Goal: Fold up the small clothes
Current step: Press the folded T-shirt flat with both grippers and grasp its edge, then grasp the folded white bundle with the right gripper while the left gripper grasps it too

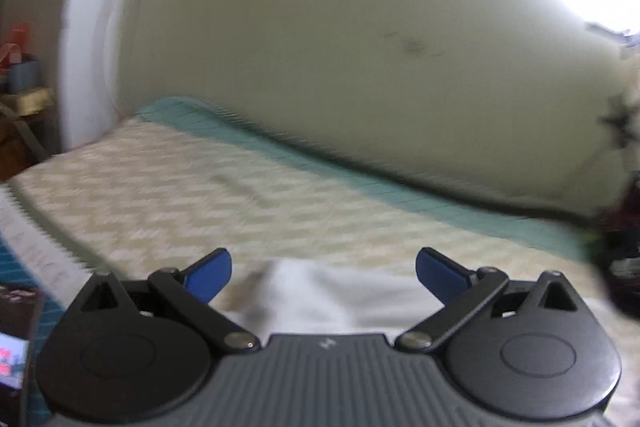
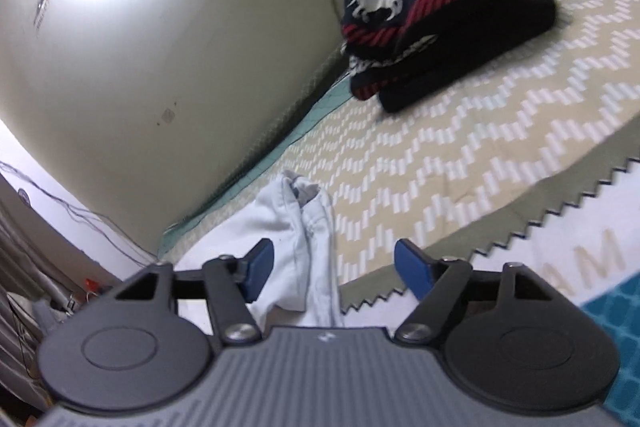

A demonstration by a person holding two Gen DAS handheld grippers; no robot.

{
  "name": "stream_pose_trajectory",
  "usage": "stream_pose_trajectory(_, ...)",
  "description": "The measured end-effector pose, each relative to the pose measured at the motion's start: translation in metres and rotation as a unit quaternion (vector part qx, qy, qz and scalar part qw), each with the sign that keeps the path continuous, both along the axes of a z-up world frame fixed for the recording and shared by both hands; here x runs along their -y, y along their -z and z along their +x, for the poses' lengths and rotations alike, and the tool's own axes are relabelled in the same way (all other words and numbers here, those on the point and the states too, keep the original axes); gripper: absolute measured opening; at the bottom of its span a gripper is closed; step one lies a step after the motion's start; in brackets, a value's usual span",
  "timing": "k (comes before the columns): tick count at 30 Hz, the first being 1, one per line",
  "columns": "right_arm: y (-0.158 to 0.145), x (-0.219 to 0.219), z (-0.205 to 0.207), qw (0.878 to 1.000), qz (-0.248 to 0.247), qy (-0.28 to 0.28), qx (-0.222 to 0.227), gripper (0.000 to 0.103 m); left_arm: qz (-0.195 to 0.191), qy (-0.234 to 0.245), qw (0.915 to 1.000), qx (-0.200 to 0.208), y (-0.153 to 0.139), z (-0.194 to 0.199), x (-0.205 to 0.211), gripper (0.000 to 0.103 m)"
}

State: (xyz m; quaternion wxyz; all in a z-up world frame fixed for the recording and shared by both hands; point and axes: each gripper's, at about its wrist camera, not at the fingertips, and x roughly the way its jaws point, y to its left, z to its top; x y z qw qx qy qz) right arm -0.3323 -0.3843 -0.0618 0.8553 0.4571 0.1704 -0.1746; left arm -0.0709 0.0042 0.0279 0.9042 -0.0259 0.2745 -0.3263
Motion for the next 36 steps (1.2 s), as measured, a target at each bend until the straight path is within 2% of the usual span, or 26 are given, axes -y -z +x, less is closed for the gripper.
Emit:
stream_pose_trajectory(1,0.0,-0.001,0.007,1.0,0.001,-0.008,-0.001,0.064,-0.003,0.028,0.9996,-0.004,-0.002,-0.006,0.003,0.096)
stream_pose_trajectory(2,0.0,-0.002,0.017,1.0,0.002,-0.018,-0.007,0.062,0.0,0.049,0.9988,-0.008,-0.002,-0.011,0.007,0.087)
stream_pose_trajectory(3,0.0,-0.004,0.024,1.0,-0.003,-0.022,-0.012,0.062,0.005,0.07,0.9975,-0.014,0.0,-0.015,0.011,0.073)
stream_pose_trajectory(4,-0.002,-0.007,0.032,0.999,-0.013,-0.024,-0.018,0.062,0.011,0.092,0.9954,-0.023,0.004,-0.019,0.015,0.063)
stream_pose_trajectory(5,-0.003,-0.01,0.039,0.999,-0.021,-0.027,-0.023,0.062,0.015,0.113,0.9928,-0.037,0.009,-0.022,0.02,0.048)
stream_pose_trajectory(6,-0.005,-0.013,0.045,0.999,-0.025,-0.029,-0.027,0.058,0.019,0.13,0.9899,-0.053,0.015,-0.023,0.025,0.04)
stream_pose_trajectory(7,-0.004,-0.015,0.05,0.999,-0.023,-0.032,-0.027,0.051,0.024,0.148,0.9862,-0.071,0.023,-0.025,0.031,0.036)
stream_pose_trajectory(8,-0.001,-0.016,0.054,0.999,-0.012,-0.034,-0.023,0.048,0.03,0.162,0.9827,-0.083,0.03,-0.026,0.037,0.022)
stream_pose_trajectory(9,0.001,-0.017,0.058,0.999,-0.003,-0.036,-0.019,0.043,0.043,0.174,0.9794,-0.093,0.038,-0.027,0.043,0.012)
stream_pose_trajectory(11,0.002,-0.016,0.065,0.999,0.011,-0.038,-0.02,0.037,0.061,0.175,0.9786,-0.09,0.047,-0.031,0.052,0.011)
stream_pose_trajectory(12,0.002,-0.014,0.067,0.999,0.026,-0.04,-0.016,0.025,0.066,0.175,0.9792,-0.08,0.049,-0.033,0.053,0.011)
stream_pose_trajectory(14,-0.001,-0.011,0.067,0.997,0.054,-0.051,0.006,0.023,0.072,0.177,0.9786,-0.075,0.048,-0.032,0.056,0.011)
stream_pose_trajectory(16,-0.02,-0.016,0.075,0.996,0.046,-0.069,0.031,0.021,0.068,0.18,0.9778,-0.082,0.045,-0.028,0.055,0.011)
stream_pose_trajectory(18,-0.046,-0.026,0.09,0.994,0.028,-0.095,0.055,0.021,0.05,0.184,0.9773,-0.093,0.04,-0.025,0.046,0.011)
stream_pose_trajectory(21,-0.081,-0.053,0.129,0.986,-0.014,-0.152,0.067,0.021,0.001,0.173,0.9805,-0.094,0.026,-0.016,0.018,0.011)
stream_pose_trajectory(25,-0.104,-0.102,0.191,0.968,-0.047,-0.238,0.066,0.02,-0.051,0.117,0.9887,-0.078,0.007,0.003,-0.041,0.012)
stream_pose_trajectory(29,-0.096,-0.149,0.26,0.947,-0.043,-0.314,0.053,0.02,-0.085,0.044,0.993,-0.069,-0.002,0.018,-0.108,0.011)
stream_pose_trajectory(32,-0.078,-0.188,0.305,0.931,-0.024,-0.363,0.038,0.019,-0.093,0.005,0.9935,-0.065,-0.004,0.023,-0.14,0.012)
stream_pose_trajectory(34,-0.062,-0.213,0.332,0.919,-0.027,-0.392,0.015,0.022,-0.096,-0.001,0.9928,-0.072,-0.002,0.024,-0.147,0.017)
stream_pose_trajectory(36,-0.045,-0.232,0.348,0.908,-0.056,-0.414,-0.017,0.029,-0.098,0.003,0.9924,-0.074,0.0,0.022,-0.149,0.03)
